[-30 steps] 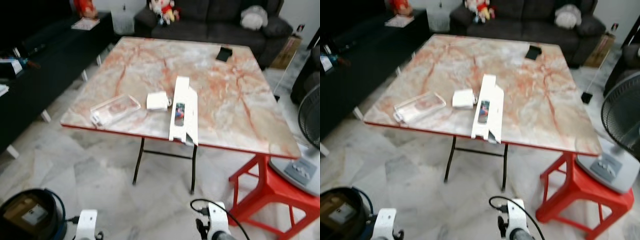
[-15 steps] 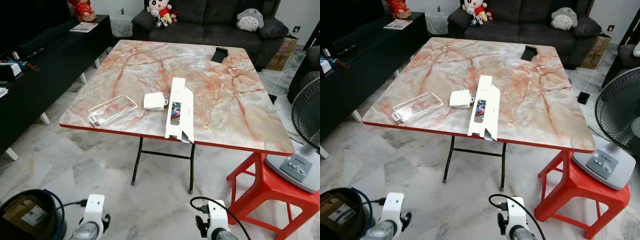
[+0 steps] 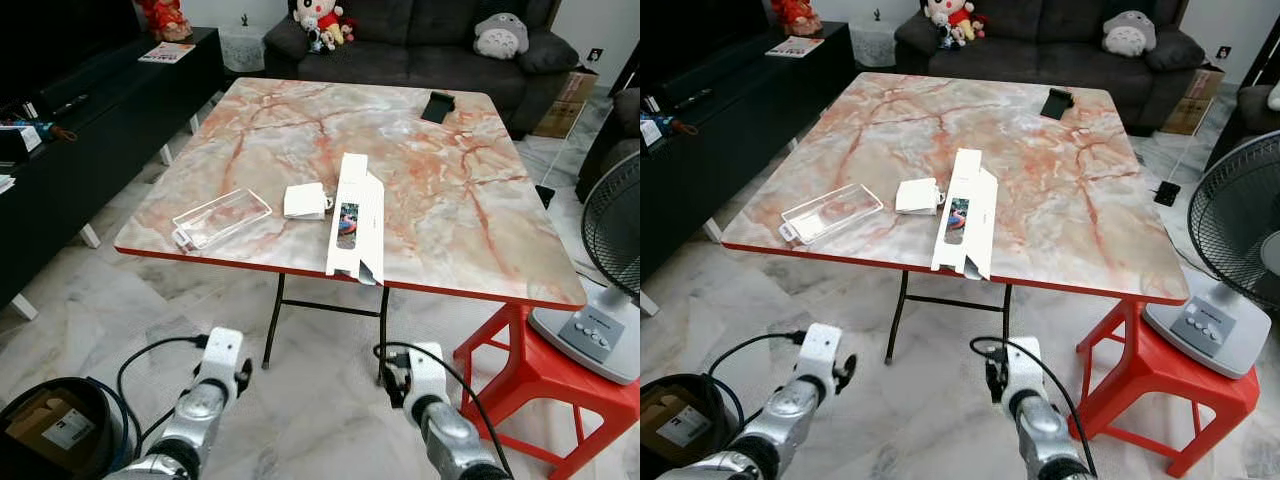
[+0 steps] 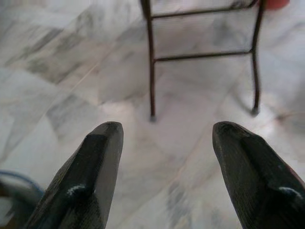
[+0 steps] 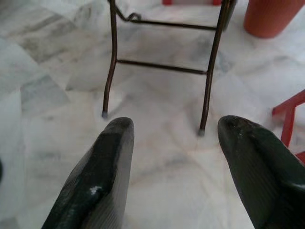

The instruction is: Picking trash to rubbish bin

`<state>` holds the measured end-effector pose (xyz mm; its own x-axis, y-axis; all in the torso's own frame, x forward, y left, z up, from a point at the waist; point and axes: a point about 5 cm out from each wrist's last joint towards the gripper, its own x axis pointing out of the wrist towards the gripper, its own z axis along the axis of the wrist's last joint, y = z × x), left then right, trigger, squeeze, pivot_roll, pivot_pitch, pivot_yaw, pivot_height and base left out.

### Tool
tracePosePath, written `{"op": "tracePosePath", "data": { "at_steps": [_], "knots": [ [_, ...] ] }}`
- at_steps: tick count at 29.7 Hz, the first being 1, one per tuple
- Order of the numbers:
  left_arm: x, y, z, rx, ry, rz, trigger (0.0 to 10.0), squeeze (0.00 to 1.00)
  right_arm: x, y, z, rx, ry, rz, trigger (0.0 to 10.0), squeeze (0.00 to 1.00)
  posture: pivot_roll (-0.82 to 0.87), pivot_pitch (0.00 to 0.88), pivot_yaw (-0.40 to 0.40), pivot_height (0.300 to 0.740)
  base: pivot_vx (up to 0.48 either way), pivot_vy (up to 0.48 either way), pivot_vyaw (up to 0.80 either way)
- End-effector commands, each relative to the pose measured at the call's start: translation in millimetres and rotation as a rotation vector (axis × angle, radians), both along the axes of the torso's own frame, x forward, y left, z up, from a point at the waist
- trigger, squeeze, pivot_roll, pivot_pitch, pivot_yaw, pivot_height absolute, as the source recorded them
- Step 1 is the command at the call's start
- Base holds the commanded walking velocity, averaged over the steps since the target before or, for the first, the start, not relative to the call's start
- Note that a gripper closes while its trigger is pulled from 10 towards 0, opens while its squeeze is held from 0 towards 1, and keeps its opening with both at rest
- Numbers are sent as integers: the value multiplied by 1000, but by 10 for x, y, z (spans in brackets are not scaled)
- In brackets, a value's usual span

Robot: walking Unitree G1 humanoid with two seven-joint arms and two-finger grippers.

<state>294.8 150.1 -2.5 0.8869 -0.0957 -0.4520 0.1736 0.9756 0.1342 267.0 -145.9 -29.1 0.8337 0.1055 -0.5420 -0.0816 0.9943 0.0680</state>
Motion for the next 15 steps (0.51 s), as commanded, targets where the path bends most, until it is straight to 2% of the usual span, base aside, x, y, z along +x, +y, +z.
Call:
{"op": "tracePosePath", "data": {
  "at_steps": [1,2,7,10,11,15],
  "knots": [
    [146,-107,178,-25,-89,-37,10000,0,126,-9,122,6,-69,-17,10000,0,29,0,-30,740,0,0,0],
    [189,-140,237,-38,-119,-43,10000,0,169,-8,169,9,-99,-18,10000,0,27,0,-31,740,0,0,0],
    [225,-155,290,-52,-147,-46,10000,0,210,-8,217,10,-130,-16,10000,0,27,0,-31,740,0,0,0],
    [295,-114,419,-85,-226,-17,10000,0,257,-44,308,14,-212,-9,10000,0,16,0,-29,740,0,0,0],
    [301,-100,462,-94,-265,-10,10000,0,261,-59,349,27,-261,-2,10000,0,16,0,-29,740,0,0,0],
    [281,-80,507,-96,-323,-11,10000,0,251,-92,396,32,-321,6,10000,0,15,5,-30,740,0,0,0]
  ]
}}
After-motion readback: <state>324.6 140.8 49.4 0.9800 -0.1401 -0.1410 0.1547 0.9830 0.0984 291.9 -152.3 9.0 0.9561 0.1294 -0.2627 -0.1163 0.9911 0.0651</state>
